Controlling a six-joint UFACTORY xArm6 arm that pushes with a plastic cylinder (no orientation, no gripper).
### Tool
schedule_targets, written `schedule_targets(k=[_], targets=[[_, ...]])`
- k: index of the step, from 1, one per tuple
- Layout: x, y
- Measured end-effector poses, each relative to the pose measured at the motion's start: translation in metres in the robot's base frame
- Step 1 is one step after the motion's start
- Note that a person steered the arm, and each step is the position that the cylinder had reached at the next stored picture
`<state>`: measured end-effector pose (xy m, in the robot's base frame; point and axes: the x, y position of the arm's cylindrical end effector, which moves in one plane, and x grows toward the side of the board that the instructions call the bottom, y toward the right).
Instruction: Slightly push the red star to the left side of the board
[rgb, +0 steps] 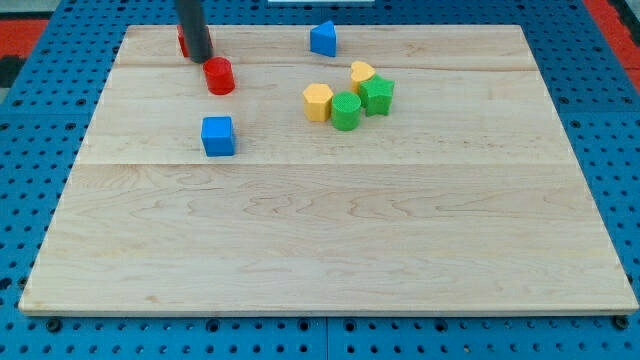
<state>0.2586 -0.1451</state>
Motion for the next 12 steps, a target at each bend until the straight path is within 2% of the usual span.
schedule_targets(k=[1,2,3,5,6,7,8,9,10,12], targets=[[-0.008,0.028],[-0.047,0.021],[-0.048,-0.017],[-0.049,-0.034],[-0.046,-0.034],[-0.017,-0.020],[-0.011,-0.021],[-0.010,-0.027],[0.013,-0.064],[0.015,-0.058]])
